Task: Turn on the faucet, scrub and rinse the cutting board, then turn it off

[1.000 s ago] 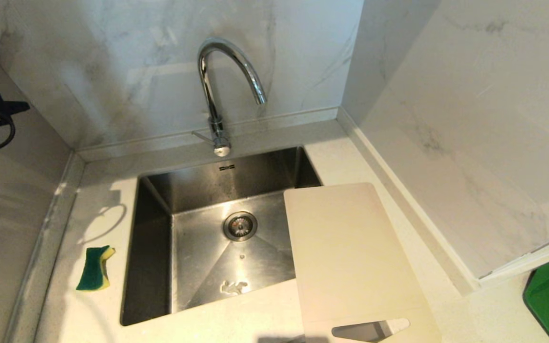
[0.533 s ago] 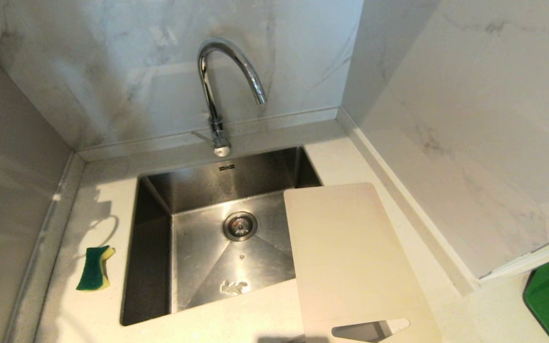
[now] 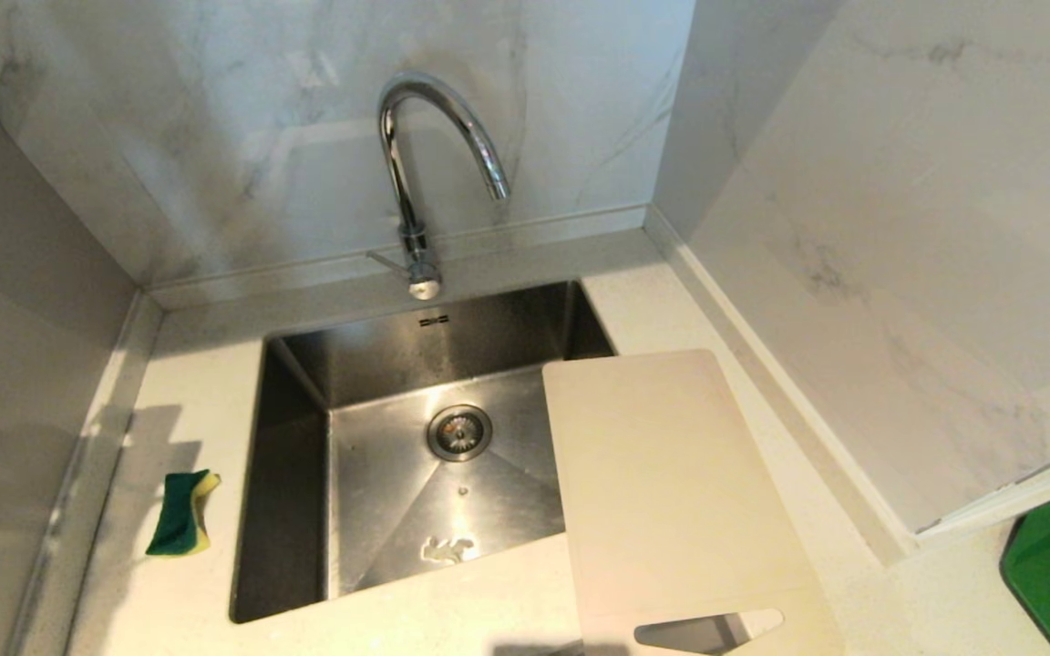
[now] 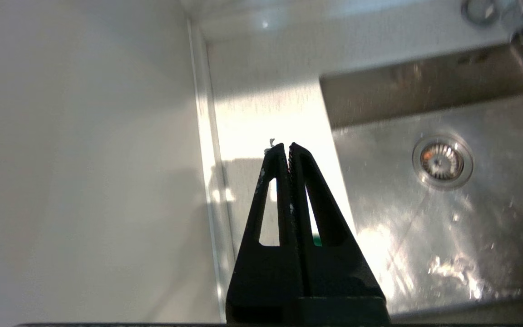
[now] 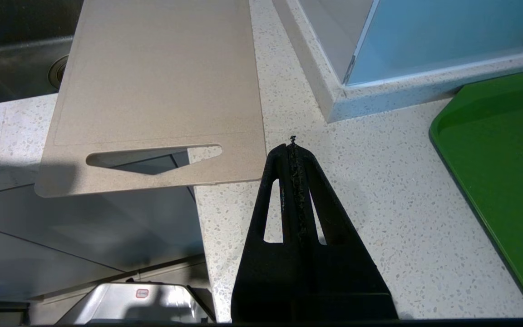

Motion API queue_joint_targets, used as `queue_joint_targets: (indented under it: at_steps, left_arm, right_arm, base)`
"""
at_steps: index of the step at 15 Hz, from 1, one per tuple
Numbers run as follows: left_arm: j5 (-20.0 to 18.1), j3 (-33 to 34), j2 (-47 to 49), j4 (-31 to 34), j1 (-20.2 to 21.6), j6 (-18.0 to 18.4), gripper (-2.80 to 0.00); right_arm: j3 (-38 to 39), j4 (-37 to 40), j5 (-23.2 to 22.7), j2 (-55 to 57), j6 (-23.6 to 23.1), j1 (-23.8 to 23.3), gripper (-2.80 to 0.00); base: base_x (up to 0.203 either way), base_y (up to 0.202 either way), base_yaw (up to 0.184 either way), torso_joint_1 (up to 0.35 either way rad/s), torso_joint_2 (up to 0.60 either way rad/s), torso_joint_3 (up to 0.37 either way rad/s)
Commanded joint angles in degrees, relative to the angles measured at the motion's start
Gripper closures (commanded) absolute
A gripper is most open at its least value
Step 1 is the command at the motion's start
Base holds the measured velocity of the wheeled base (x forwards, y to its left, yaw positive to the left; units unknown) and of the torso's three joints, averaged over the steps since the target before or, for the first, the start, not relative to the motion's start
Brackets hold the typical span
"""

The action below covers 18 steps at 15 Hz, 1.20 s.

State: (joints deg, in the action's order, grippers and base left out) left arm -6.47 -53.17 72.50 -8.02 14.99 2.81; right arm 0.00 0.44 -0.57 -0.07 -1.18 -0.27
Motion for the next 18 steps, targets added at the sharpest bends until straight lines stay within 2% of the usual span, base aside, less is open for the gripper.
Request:
queue_joint_targets:
  at_steps: [1,6,10,13,18]
  left_arm:
    - [-0.1,8.7,-4.4,-4.2,0.0,-0.1,0.00]
    - [-2.4,25.3,-14.4,-10.9,-0.1,-0.5,0.00]
    - [-3.4,34.2,-24.3,-11.5,-0.1,-1.0,0.00]
    - [-5.6,41.4,-31.4,-11.3,-0.1,-1.7,0.00]
    - [-6.9,46.7,-39.0,-11.1,-0.7,-5.9,0.00]
  right_arm:
    - [0.0,0.0,0.0,0.1,0.0,0.0,0.00]
    - [0.0,0.0,0.0,0.1,0.0,0.0,0.00]
    - [0.0,0.0,0.0,0.1,0.0,0.0,0.00]
    - [0.0,0.0,0.0,0.1,0.0,0.0,0.00]
    - [0.0,0.0,0.0,0.1,0.0,0.0,0.00]
  base:
    - [0.000,0.000,0.000,0.000,0.00,0.000]
    - [0.000,0.000,0.000,0.000,0.00,0.000]
    - [0.000,0.000,0.000,0.000,0.00,0.000]
    - [0.000,0.000,0.000,0.000,0.00,0.000]
    - [0.000,0.000,0.000,0.000,0.00,0.000]
